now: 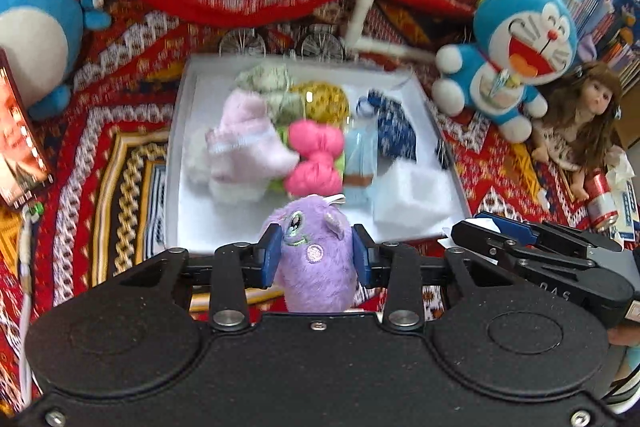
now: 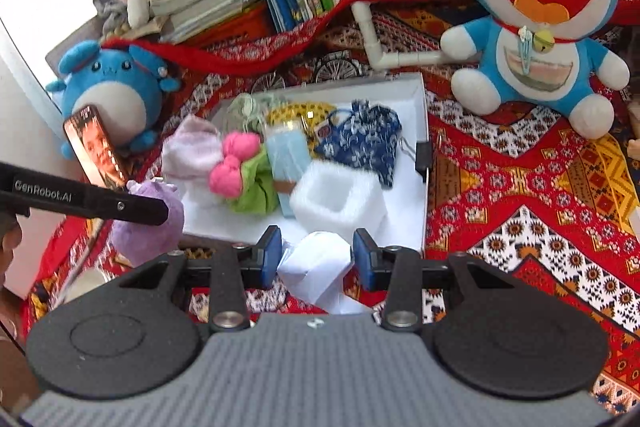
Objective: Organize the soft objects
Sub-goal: 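Lift and carry the plush toy with the left tool while the right tool carries the paper to the tray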
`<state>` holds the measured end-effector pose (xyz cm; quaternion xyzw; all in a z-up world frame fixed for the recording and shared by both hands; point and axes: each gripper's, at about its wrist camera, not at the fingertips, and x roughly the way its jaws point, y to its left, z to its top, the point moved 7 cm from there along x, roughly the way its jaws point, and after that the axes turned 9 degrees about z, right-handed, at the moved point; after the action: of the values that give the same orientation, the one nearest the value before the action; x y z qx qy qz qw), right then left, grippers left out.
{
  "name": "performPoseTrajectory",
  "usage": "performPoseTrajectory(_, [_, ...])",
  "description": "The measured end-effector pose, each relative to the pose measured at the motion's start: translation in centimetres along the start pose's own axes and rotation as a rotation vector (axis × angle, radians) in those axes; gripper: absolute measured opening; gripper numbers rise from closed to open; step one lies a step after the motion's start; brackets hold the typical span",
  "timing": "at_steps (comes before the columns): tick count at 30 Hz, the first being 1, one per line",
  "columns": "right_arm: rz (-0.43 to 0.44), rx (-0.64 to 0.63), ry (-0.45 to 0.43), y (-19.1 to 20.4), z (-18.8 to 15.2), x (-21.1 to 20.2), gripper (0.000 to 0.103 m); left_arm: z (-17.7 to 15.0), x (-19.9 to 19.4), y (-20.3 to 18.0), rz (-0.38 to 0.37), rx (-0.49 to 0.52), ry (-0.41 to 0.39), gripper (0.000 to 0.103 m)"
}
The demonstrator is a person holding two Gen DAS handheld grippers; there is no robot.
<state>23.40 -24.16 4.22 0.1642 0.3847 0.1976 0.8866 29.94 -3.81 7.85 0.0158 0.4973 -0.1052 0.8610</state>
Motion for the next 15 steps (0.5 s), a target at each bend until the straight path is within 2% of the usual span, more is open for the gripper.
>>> performPoseTrajectory(2, [0.004,0.006,-0.035,0.0,0.8,-0.3,0.044,0.6,-0.6,0.2,0.013,-0.004,-0.046,0.035])
performPoseTrajectory(4, [0.002,0.003,-0.088,0.0,1.9,-0.7,0.045,1.4,-1.3,0.4,0.046,-0.004,-0.125,0.035])
performPoseTrajectory(6, [0.007,-0.001,-0.14,-0.2,3.0,-0.8,0.045,2.2,-1.7,0.5,0.115,0.014,-0.213,0.035])
performPoseTrajectory(8, [0.035,0.008,-0.19,-0.3,4.1,-0.7,0.045,3.1,-1.6,0.7,0.159,0.023,-0.261,0.035])
performPoseTrajectory(15, [0.046,0.005,-0.249,-0.8,6.6,1.8,0.045,6.3,0.0,1.5,0.103,-0.034,-0.327,0.035])
